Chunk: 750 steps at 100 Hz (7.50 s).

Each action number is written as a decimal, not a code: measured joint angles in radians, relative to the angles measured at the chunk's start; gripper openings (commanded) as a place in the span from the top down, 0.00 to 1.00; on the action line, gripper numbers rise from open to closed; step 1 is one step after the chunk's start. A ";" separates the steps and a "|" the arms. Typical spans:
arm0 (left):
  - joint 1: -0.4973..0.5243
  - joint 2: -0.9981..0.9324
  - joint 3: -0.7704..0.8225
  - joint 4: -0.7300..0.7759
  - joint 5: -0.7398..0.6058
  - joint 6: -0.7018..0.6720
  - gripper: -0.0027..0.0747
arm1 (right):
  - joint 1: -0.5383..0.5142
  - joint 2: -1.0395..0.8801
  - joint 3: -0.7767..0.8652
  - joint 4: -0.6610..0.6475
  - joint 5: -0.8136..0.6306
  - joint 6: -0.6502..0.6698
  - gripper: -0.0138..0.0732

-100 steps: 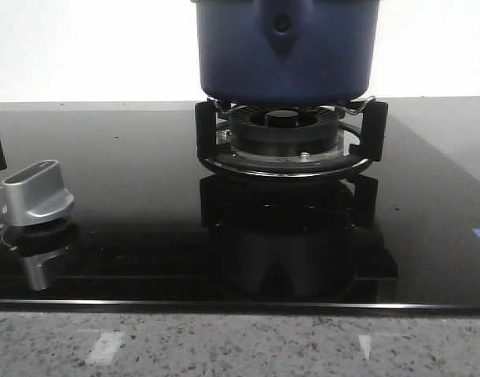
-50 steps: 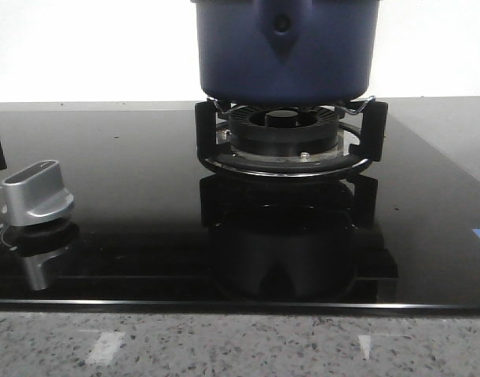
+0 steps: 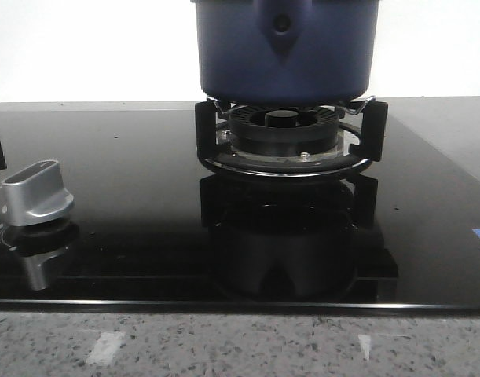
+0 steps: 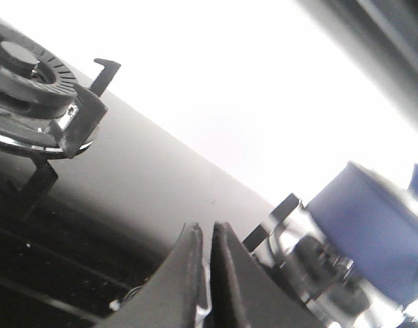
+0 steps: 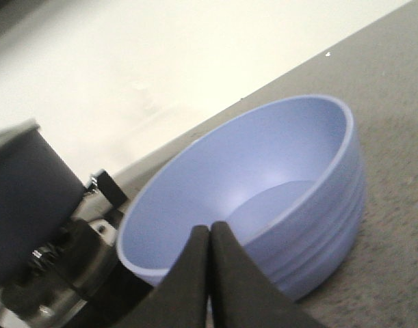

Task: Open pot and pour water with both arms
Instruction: 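Move the left gripper over the pot to the blue lid knob, then grasp the blue lid knob with the left gripper and lift the lid, then reach the right gripper down and grasp the light blue bowl's rim, then lift the water bowl with the right gripper over the open pot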

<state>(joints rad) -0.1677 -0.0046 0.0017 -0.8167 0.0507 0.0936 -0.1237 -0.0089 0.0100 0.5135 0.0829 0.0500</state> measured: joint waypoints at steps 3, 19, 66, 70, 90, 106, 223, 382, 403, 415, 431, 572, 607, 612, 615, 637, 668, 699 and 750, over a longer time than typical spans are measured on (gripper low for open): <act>0.000 0.000 0.000 -0.017 -0.004 0.000 0.99 | 0.000 0.000 0.000 0.038 0.000 0.000 0.93; -0.002 0.000 -0.002 -0.064 0.004 0.000 0.99 | 0.000 0.000 0.000 0.177 -0.001 0.000 0.93; -0.017 0.173 -0.364 0.184 0.305 0.274 0.80 | 0.000 0.083 -0.450 -0.065 0.434 -0.249 0.93; -0.017 0.197 -0.398 0.187 0.325 0.301 0.73 | 0.000 0.100 -0.481 -0.078 0.467 -0.256 0.92; -0.039 0.263 -0.485 0.193 0.388 0.414 0.46 | 0.000 0.123 -0.542 -0.100 0.517 -0.267 0.68; -0.090 0.275 -0.489 0.194 0.399 0.444 0.41 | 0.000 0.123 -0.545 -0.102 0.527 -0.268 0.40; -0.382 1.241 -1.032 -0.748 0.346 1.568 0.29 | 0.000 0.123 -0.585 -0.104 0.552 -0.269 0.36; -0.387 1.764 -1.398 -0.977 0.482 1.812 0.65 | 0.000 0.123 -0.569 -0.106 0.627 -0.269 0.36; -0.385 1.764 -1.398 -0.975 0.503 1.812 0.74 | 0.000 0.123 -0.565 -0.108 0.629 -0.269 0.36; -0.383 1.764 -1.398 -0.971 0.531 1.812 0.74 | 0.000 0.123 -0.565 -0.108 0.629 -0.269 0.36; -0.383 1.762 -1.398 -0.963 0.541 1.813 0.73 | 0.000 0.123 -0.565 -0.108 0.629 -0.269 0.36; -0.068 1.142 -1.017 -0.631 0.701 1.433 0.53 | 0.000 0.569 -0.857 -0.214 0.658 0.098 0.36; -0.068 1.002 -0.895 -0.635 0.655 1.439 0.53 | -0.028 1.085 -1.215 -0.315 0.941 0.129 0.36; -0.068 1.000 -0.895 -0.642 0.651 1.439 0.53 | -0.054 1.136 -1.245 -0.321 0.969 0.129 0.36; -0.070 1.000 -0.895 -0.642 0.651 1.440 0.53 | -0.071 1.160 -1.259 -0.331 0.986 0.129 0.36; -0.088 1.000 -0.894 -0.658 0.642 1.460 0.53 | -0.153 1.228 -1.280 -0.483 1.084 0.178 0.37; -0.088 1.000 -0.894 -0.715 0.634 1.471 0.53 | -0.177 1.228 -1.211 -0.538 1.149 0.187 0.37; -0.088 1.000 -0.894 -0.722 0.631 1.473 0.53 | -0.235 1.228 -1.100 -0.489 1.118 0.189 0.37; -0.088 1.000 -0.894 -0.726 0.631 1.475 0.53 | -0.244 1.228 -0.949 -0.394 0.980 0.189 0.49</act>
<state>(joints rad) -0.2555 0.9953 -0.8926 -1.5425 0.6822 1.5683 -0.3677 1.2188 -0.9387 0.1193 1.0628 0.2393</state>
